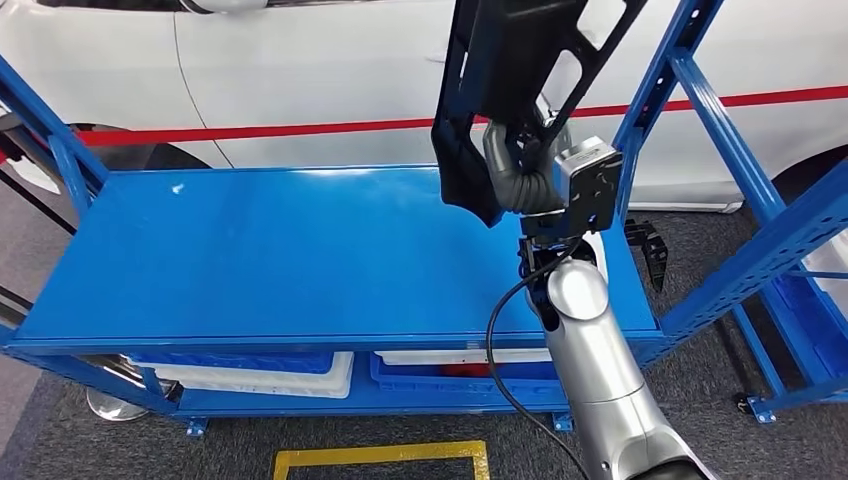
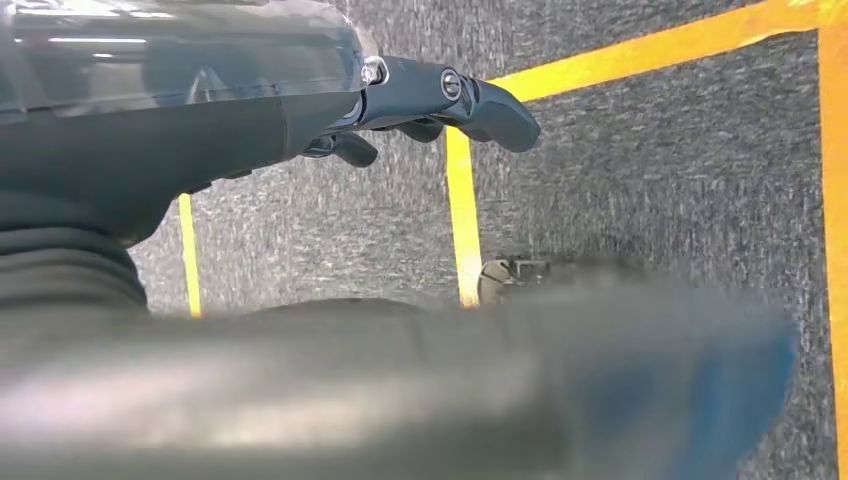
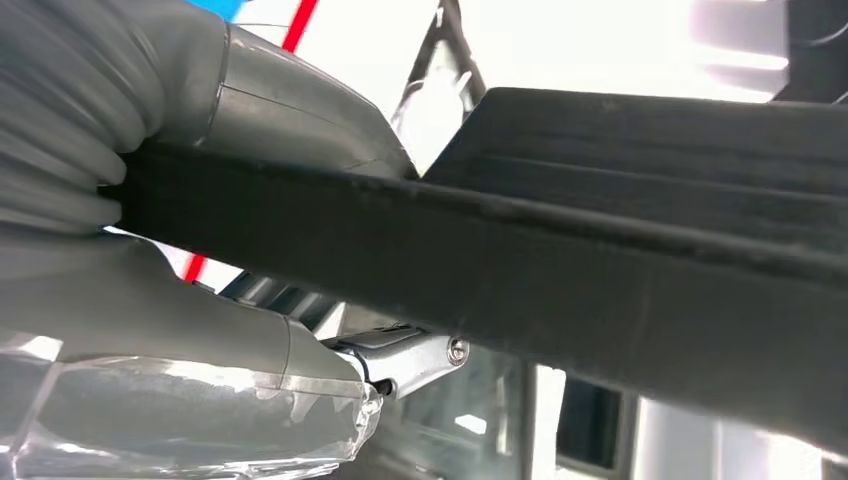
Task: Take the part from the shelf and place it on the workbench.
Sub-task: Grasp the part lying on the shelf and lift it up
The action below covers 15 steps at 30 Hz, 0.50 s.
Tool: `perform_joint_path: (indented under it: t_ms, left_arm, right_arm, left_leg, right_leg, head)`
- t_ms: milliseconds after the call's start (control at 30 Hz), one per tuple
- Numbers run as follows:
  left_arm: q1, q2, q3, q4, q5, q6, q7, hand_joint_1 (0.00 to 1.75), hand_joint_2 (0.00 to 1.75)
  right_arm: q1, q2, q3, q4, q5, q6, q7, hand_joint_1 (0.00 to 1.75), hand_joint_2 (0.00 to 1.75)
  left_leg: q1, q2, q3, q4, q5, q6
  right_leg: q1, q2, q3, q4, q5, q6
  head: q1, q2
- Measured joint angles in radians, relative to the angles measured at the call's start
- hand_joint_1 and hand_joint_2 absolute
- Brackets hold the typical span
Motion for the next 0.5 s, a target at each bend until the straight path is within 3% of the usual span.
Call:
perform_joint_path:
  t_ms: [67, 100, 200, 233, 267, 300, 333, 400, 433, 500]
  left_arm:
    - [-0.001, 0.0, 0.003, 0.0, 0.008, 0.008, 0.011, 0.0, 1.75]
    - [-0.001, -0.001, 0.006, 0.0, 0.013, 0.012, 0.021, 0.0, 1.75]
    - [0.0, -0.002, 0.017, 0.0, 0.021, 0.023, 0.045, 0.0, 1.75]
    - [0.001, -0.002, 0.02, 0.0, 0.022, 0.023, 0.048, 0.0, 1.75]
    - [0.001, -0.003, 0.023, 0.0, 0.022, 0.021, 0.051, 0.0, 1.75]
    - [0.001, -0.003, 0.025, 0.0, 0.022, 0.018, 0.053, 0.0, 1.75]
    - [0.0, -0.003, 0.026, 0.0, 0.022, 0.017, 0.055, 0.0, 1.75]
    - [-0.001, -0.002, 0.028, 0.0, 0.02, 0.021, 0.063, 0.0, 1.75]
    - [-0.002, -0.002, 0.029, 0.0, 0.017, 0.027, 0.069, 0.0, 1.75]
    - [-0.003, -0.003, 0.03, 0.0, 0.012, 0.041, 0.083, 0.0, 1.75]
  right_arm:
    - [0.018, -0.002, 0.0, -0.01, -0.015, 0.02, -0.009, 1.75, 1.75]
    - [0.028, -0.002, 0.0, -0.017, -0.029, 0.036, -0.018, 1.75, 1.75]
    - [0.076, -0.002, 0.001, -0.041, -0.09, 0.105, -0.053, 1.75, 1.75]
    - [0.1, -0.003, 0.002, -0.05, -0.114, 0.133, -0.062, 1.75, 1.75]
    - [0.125, -0.004, 0.004, -0.06, -0.136, 0.16, -0.07, 1.75, 1.75]
    - [0.148, -0.005, 0.005, -0.071, -0.154, 0.182, -0.077, 1.75, 1.75]
    - [0.165, -0.006, 0.007, -0.081, -0.166, 0.197, -0.081, 1.75, 1.75]
    - [0.187, -0.008, 0.01, -0.099, -0.189, 0.224, -0.084, 1.75, 1.75]
    - [0.198, -0.009, 0.011, -0.107, -0.206, 0.243, -0.085, 1.75, 1.75]
    - [0.23, -0.013, 0.013, -0.121, -0.243, 0.292, -0.086, 1.75, 1.75]
  left_leg:
    - [0.003, 0.001, -0.006, 0.017, -0.016, -0.009]
    - [0.004, 0.002, -0.02, 0.051, -0.039, -0.013]
    - [0.004, 0.003, -0.103, 0.238, -0.129, -0.018]
    - [0.004, 0.003, -0.122, 0.278, -0.139, -0.016]
    - [0.004, 0.003, -0.123, 0.281, -0.129, -0.013]
    - [0.002, 0.003, -0.106, 0.245, -0.102, -0.007]
    - [-0.001, 0.003, -0.074, 0.177, -0.064, 0.001]
    - [-0.008, 0.003, -0.012, 0.05, -0.017, 0.018]
    - [-0.011, 0.003, 0.004, 0.015, -0.01, 0.023]
    - [-0.015, 0.002, 0.011, -0.003, -0.009, 0.025]
  right_leg:
    - [-0.001, 0.0, 0.001, -0.003, 0.002, -0.012]
    - [-0.002, -0.001, 0.002, -0.005, 0.002, -0.018]
    - [0.003, -0.003, 0.003, -0.005, 0.001, -0.026]
    - [0.006, -0.004, 0.003, -0.005, 0.0, -0.028]
    - [0.009, -0.004, 0.004, -0.005, -0.001, -0.029]
    - [0.012, -0.004, 0.006, -0.005, -0.001, -0.03]
    - [0.015, -0.003, 0.007, -0.005, -0.002, -0.03]
    - [0.018, -0.002, 0.009, -0.006, -0.002, -0.028]
    - [0.018, -0.002, 0.009, -0.006, -0.001, -0.026]
    - [0.016, -0.003, 0.009, -0.01, 0.002, -0.017]
  head:
    - [0.0, 0.0]
    - [0.0, 0.0]
    - [0.0, 0.0]
    - [0.0, 0.0]
    - [-0.001, 0.0]
    - [-0.001, 0.0]
    - [-0.001, 0.0]
    - [0.0, 0.0]
    - [0.0, 0.0]
    - [0.0, 0.0]
